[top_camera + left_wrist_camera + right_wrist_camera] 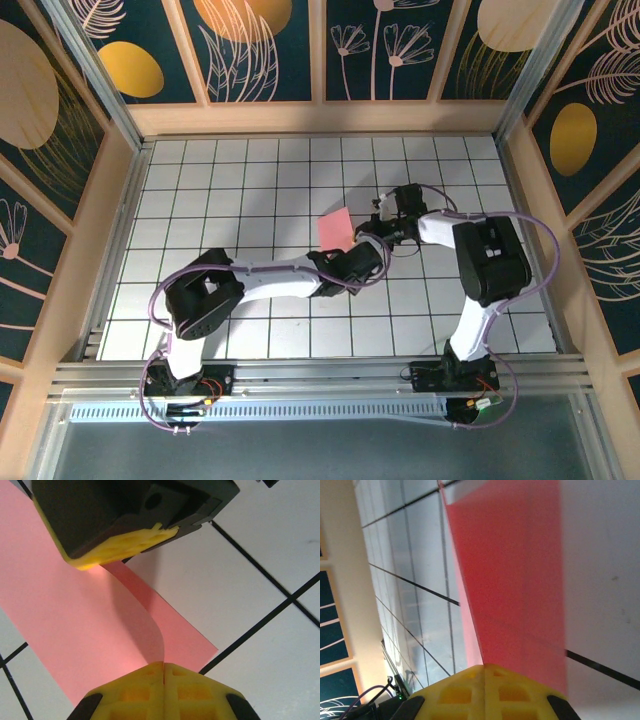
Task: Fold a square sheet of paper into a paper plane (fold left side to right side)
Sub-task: Fold the triangle a second time at the center of the table.
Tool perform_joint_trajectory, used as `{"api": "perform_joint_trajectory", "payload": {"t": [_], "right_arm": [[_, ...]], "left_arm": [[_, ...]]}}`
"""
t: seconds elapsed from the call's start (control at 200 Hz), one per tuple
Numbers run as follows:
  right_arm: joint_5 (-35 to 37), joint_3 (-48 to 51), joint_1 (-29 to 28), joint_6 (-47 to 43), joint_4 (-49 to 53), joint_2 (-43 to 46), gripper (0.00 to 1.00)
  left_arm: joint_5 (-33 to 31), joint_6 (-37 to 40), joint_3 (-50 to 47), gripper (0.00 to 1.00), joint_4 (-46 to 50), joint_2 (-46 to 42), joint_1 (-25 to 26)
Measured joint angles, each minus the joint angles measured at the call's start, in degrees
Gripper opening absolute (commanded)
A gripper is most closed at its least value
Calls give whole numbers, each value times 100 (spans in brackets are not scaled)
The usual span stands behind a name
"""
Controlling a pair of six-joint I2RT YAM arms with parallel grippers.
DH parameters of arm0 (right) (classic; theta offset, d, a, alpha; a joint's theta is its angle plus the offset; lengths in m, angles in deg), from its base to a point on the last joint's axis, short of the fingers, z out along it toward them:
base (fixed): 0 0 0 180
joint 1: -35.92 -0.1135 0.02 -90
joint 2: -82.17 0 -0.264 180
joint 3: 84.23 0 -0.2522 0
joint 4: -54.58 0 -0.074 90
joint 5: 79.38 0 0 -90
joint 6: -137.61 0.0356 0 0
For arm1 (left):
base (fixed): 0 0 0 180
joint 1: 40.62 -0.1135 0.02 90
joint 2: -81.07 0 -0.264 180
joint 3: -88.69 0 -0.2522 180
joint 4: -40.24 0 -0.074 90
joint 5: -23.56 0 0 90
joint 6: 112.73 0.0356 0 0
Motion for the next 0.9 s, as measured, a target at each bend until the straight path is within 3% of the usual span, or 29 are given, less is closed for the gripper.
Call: {"api": "perform_joint_trajectory", "payload": {"t": [0.23,0.395,0.445,0.565,0.706,0.901], "right_arm": [[87,354,326,116,-577,964,37],[273,863,643,66,-774,1668,42],[317,1003,688,20,-765,1816,40],[334,1316,695,-149,-739,2035,25],[280,1777,570,-267,-739,2124,0],[243,2334,7,-26,-964,2100,0]], "left_arm": [[1327,-319,-372,0,-459,-400,-579],[2511,-706,-833,0,-1069,-485,-1036],[2870,-870,-1003,0,-1290,-498,-1180],[3609,-1233,-1394,0,-1805,-507,-1521],[4266,-1620,-1659,0,-2352,-507,-1825],[4728,-1954,-1803,0,-2732,-507,-1950]]}}
